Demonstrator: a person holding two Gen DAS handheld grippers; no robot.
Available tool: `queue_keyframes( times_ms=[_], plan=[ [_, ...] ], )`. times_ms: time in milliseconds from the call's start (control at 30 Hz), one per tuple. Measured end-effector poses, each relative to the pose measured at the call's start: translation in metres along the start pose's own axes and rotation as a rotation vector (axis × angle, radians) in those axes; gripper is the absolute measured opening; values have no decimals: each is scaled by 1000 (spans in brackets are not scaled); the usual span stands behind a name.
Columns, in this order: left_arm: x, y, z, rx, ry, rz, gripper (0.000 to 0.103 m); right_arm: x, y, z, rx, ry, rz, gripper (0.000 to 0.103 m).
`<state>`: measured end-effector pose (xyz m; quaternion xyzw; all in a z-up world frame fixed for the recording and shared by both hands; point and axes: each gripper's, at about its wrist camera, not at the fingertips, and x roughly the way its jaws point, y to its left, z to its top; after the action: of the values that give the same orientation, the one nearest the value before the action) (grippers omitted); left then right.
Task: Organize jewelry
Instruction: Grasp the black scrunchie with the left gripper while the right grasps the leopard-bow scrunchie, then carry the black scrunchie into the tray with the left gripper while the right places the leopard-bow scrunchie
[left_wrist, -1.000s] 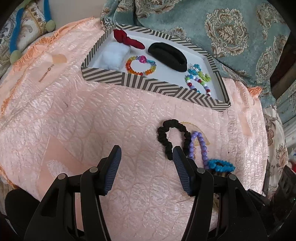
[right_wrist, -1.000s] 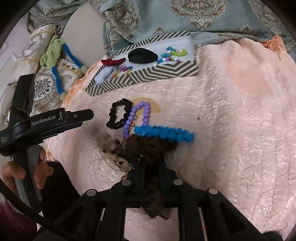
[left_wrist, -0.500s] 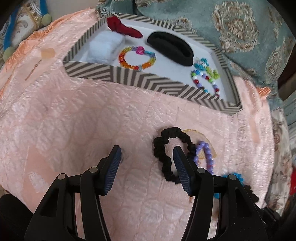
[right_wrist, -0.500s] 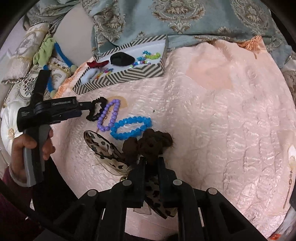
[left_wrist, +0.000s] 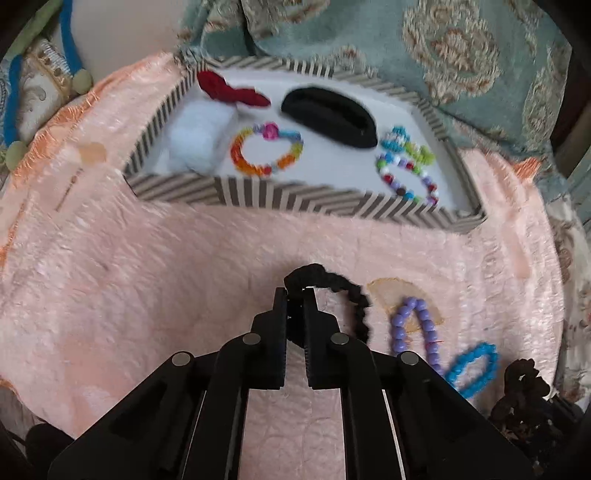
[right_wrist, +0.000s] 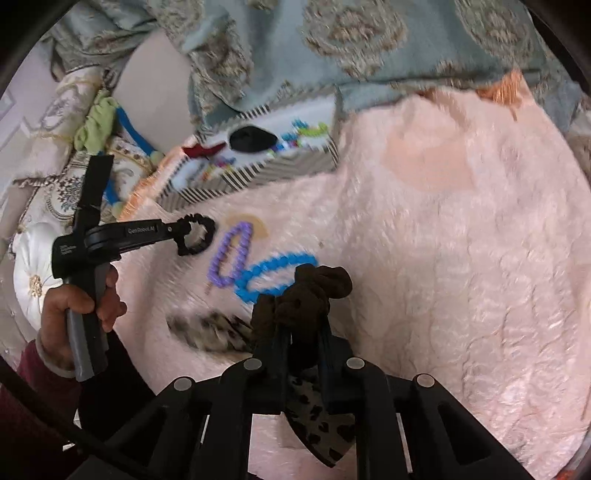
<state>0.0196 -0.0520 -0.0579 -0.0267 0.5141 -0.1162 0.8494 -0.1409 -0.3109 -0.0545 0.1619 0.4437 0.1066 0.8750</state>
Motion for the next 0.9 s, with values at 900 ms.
queue_keyframes(
  times_ms=[900],
  plan=[
    [-93,-15,33,92,-210,9,6,-31,58,85,-123,-163,-11,12]
  ],
)
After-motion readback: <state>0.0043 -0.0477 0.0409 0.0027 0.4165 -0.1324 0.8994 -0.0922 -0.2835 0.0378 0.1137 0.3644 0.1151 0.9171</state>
